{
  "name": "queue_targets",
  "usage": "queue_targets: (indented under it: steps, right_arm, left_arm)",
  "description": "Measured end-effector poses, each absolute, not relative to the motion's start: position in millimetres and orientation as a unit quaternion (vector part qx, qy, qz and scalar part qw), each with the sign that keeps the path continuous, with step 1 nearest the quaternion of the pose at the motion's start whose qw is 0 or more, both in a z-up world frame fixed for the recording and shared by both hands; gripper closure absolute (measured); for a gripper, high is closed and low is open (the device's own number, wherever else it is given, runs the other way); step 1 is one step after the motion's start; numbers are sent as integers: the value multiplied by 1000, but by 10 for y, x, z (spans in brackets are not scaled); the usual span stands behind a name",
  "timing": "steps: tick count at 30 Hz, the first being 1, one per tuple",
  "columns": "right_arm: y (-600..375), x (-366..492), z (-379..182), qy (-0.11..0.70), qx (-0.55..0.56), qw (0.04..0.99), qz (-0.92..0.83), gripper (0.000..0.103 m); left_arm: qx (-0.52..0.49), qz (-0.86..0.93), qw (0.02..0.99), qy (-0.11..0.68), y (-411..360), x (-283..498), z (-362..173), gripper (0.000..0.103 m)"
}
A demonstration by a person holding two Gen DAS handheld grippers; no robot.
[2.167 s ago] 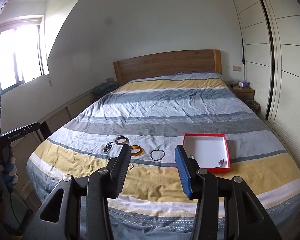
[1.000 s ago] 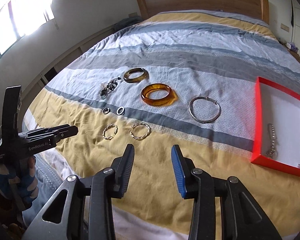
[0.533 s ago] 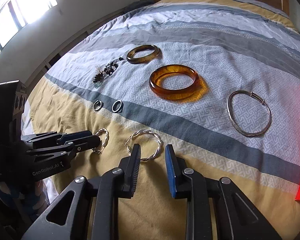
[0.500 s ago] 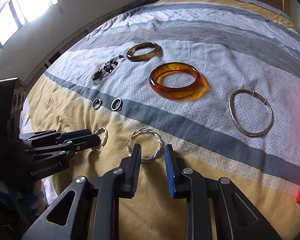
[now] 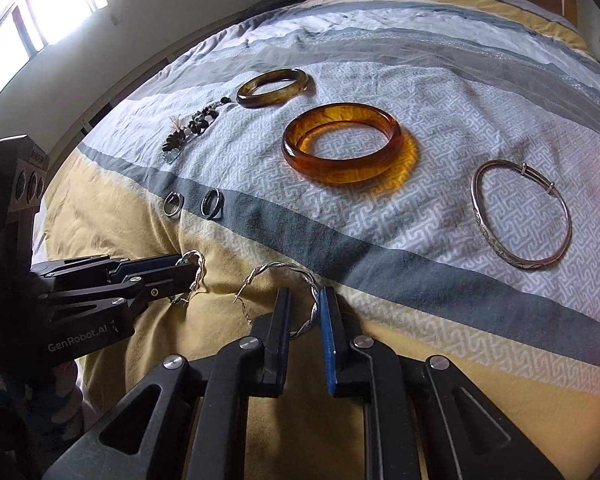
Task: Organize jewelry
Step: 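Grasp a twisted silver hoop earring with each tool, then carry both hoop earrings into the red box and open both tools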
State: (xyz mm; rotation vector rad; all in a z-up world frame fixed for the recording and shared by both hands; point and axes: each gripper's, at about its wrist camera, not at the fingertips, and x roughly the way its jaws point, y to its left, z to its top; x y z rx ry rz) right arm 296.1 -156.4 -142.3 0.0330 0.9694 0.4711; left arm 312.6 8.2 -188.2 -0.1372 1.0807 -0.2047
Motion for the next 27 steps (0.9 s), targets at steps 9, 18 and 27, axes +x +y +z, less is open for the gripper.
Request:
queue_targets:
  steps: [9, 18, 27]
  right_arm:
    - [-1629, 2824, -1250, 452, 17, 867, 208, 98]
    - [-1854, 2198, -561, 405, 17, 897, 176, 98]
    - [-2097, 1255, 152, 339, 17, 928, 155, 98]
  left_arm:
    - [-37, -74, 858, 506, -8, 3058, -1736, 98]
    - [-19, -78, 874, 479, -112, 2614, -1185, 99]
    - [-9, -96, 899, 428, -269, 1898, -437, 99]
